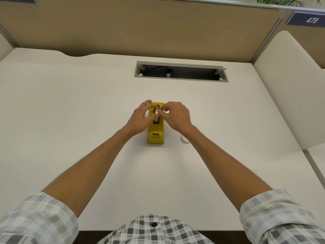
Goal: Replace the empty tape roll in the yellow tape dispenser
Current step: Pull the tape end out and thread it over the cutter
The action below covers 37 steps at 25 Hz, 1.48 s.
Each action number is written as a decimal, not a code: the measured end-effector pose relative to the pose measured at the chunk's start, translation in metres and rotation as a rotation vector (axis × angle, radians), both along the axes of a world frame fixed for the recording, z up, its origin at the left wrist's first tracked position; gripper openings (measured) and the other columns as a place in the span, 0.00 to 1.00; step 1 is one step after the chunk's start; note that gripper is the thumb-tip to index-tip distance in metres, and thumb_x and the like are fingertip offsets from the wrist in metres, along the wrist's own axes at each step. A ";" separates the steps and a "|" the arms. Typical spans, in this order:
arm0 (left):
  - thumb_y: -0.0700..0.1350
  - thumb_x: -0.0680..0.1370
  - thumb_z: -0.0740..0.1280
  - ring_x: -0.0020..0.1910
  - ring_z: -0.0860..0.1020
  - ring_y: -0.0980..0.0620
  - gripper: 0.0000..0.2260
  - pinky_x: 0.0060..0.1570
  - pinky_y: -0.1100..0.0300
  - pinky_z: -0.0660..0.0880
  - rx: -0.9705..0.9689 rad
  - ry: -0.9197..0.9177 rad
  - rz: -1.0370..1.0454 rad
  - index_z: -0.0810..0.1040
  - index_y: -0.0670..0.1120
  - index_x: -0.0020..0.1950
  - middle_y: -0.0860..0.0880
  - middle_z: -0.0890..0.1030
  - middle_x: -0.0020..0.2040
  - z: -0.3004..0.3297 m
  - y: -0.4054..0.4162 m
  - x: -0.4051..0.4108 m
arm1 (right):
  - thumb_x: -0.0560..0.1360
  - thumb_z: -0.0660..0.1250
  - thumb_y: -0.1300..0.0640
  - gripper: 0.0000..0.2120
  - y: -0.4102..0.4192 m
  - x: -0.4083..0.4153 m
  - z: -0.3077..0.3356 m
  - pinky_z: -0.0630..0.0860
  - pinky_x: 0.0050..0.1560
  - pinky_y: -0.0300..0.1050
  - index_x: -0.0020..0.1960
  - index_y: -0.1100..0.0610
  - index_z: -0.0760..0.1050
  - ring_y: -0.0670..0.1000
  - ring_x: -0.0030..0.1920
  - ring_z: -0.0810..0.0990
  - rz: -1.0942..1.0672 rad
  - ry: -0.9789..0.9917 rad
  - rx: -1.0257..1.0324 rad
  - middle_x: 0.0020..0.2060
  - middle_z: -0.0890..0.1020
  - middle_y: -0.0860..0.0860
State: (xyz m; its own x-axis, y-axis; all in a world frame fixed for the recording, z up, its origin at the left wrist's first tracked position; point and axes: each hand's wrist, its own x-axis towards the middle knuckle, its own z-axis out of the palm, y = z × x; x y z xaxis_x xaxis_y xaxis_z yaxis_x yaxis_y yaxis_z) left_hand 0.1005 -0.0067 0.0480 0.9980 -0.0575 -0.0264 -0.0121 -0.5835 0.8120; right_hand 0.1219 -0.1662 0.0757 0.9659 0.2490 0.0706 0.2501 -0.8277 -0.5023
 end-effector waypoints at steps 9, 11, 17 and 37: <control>0.49 0.77 0.68 0.74 0.63 0.47 0.22 0.68 0.46 0.67 0.025 0.011 -0.020 0.71 0.49 0.70 0.50 0.62 0.77 -0.002 0.001 -0.001 | 0.70 0.70 0.48 0.08 0.013 -0.012 -0.011 0.71 0.46 0.42 0.44 0.50 0.82 0.44 0.49 0.76 -0.267 0.184 0.348 0.53 0.79 0.44; 0.49 0.77 0.69 0.74 0.63 0.47 0.22 0.68 0.46 0.67 0.037 0.000 -0.020 0.72 0.49 0.70 0.51 0.62 0.77 -0.002 0.002 -0.001 | 0.69 0.70 0.46 0.09 0.014 -0.013 -0.011 0.71 0.45 0.42 0.44 0.51 0.82 0.43 0.47 0.75 -0.301 0.190 0.371 0.52 0.79 0.44; 0.44 0.72 0.74 0.74 0.64 0.46 0.21 0.69 0.45 0.67 0.048 -0.020 -0.013 0.74 0.51 0.63 0.48 0.66 0.75 0.000 0.002 0.000 | 0.67 0.71 0.46 0.08 0.018 -0.015 -0.011 0.70 0.40 0.42 0.39 0.50 0.81 0.46 0.42 0.77 -0.364 0.241 0.446 0.41 0.80 0.44; 0.44 0.76 0.69 0.74 0.63 0.47 0.17 0.69 0.46 0.66 0.003 0.012 0.005 0.74 0.51 0.65 0.49 0.64 0.76 0.001 -0.001 0.002 | 0.70 0.72 0.47 0.12 0.025 -0.020 -0.015 0.76 0.45 0.47 0.43 0.55 0.82 0.50 0.41 0.79 -0.499 0.342 0.663 0.40 0.83 0.49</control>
State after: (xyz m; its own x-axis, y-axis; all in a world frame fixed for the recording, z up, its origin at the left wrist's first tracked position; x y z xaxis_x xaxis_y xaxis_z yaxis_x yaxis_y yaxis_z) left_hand 0.1021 -0.0081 0.0489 0.9979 -0.0520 -0.0388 0.0010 -0.5858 0.8105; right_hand 0.1023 -0.1414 0.0612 0.9456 -0.1949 -0.2605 -0.3118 -0.3139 -0.8968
